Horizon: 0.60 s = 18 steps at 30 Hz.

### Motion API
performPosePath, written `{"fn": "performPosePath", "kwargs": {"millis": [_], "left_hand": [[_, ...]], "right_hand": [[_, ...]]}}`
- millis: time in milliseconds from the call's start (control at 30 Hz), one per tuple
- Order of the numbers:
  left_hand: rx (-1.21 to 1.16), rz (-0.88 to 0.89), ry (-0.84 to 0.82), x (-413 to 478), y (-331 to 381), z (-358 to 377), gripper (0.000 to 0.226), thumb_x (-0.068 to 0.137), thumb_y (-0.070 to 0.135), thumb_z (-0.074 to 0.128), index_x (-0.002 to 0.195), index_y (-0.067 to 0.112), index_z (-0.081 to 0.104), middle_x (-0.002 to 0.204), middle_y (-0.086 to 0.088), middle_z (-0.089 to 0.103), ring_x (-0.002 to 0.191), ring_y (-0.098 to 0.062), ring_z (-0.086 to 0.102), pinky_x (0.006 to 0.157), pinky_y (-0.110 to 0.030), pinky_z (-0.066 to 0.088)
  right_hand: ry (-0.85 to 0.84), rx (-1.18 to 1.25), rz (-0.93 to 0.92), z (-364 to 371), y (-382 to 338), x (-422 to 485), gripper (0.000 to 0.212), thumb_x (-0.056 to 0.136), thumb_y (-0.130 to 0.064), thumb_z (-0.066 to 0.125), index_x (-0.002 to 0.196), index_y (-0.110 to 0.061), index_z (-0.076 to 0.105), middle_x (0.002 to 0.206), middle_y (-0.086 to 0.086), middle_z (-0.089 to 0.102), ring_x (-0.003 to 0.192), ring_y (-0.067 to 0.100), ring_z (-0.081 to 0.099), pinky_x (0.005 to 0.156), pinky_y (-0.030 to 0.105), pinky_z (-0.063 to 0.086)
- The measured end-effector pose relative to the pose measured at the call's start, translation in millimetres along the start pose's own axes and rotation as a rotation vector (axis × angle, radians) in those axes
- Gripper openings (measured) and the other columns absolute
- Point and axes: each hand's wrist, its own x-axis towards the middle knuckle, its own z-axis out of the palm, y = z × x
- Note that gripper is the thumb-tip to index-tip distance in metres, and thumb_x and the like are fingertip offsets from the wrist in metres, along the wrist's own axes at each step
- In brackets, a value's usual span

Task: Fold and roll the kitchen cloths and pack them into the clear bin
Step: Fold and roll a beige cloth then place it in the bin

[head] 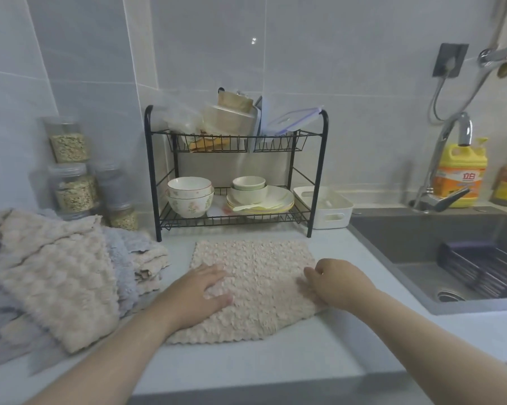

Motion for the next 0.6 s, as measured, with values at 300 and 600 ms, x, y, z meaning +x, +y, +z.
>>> {"fn": "performPosePath", "kwargs": {"millis": [300,600], "left_hand": [[-0.117,-0.076,0.115,-9.7,1.8,-5.8,0.038,0.09,0.045,0.057,0.124,0.031,0.063,0.125,0.017,0.048,0.11,-0.005,0.047,0.095,-0.026,0.037],[-0.095,-0.08,0.076,-13.5,4.3,-8.0,0.038,0.091,0.036,0.055,0.129,0.034,0.058,0.141,0.012,0.045,0.126,-0.011,0.043,0.105,-0.031,0.035]], "right_hand": [[-0.249,0.806,0.012,-13.7,0.9,-35.6,0.076,0.081,0.0,0.065,0.139,-0.033,0.029,0.096,0.009,0.058,0.076,0.021,0.061,0.074,0.034,0.056],[-0.31,0.861,0.308,-19.4,6.4,-45.6,0.02,0.085,-0.01,0.068,0.098,-0.005,0.053,0.061,0.003,0.039,0.05,0.013,0.029,0.042,0.022,0.021]]}}
